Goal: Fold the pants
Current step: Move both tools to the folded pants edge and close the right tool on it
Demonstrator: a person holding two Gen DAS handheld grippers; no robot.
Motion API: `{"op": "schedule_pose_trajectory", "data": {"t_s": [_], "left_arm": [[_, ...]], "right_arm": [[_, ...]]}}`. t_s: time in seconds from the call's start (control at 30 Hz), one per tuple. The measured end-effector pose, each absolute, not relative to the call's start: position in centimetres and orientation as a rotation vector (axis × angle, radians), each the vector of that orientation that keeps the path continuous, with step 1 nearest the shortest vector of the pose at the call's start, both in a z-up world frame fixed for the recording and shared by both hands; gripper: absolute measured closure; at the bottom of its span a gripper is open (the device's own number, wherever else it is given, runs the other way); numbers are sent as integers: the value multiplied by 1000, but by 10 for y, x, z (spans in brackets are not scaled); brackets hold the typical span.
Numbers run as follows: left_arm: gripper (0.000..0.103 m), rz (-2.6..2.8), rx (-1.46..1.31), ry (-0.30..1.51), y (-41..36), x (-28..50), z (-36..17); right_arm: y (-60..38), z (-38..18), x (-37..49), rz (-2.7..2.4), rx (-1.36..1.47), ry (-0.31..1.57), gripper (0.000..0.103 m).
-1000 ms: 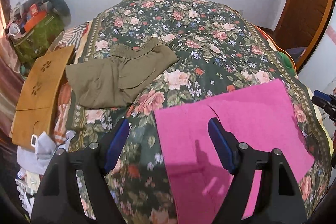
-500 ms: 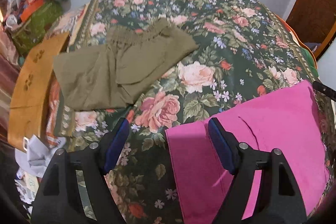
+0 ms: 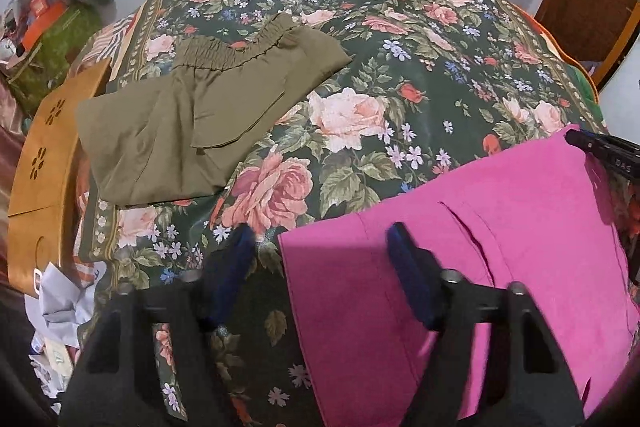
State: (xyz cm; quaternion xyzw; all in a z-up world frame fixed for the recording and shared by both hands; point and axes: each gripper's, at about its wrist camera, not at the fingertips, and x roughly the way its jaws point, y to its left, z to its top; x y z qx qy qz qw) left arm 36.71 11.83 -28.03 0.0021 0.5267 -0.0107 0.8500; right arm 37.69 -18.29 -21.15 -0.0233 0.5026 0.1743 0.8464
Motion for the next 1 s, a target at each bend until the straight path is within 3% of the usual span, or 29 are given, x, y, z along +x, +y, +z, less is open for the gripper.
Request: {"op": "schedule_pose_trajectory", "data": {"t_s": [0.03,0.17,0.67,1.0], "left_arm": [[53,-37,3,1118,118,366,-281],[55,-21,48,1103,112,361,-281],[55,33,81,1082,115,346,-280],[55,45,101,1050,121,336,-259]], "right_arm": [[-184,-212,377,365,-56,1061,96],[-182,-212,377,353,-99,1052,101],[-173,-212,373,278,-193,1012,103],[-176,-161,366,288,-199,900,97]]}}
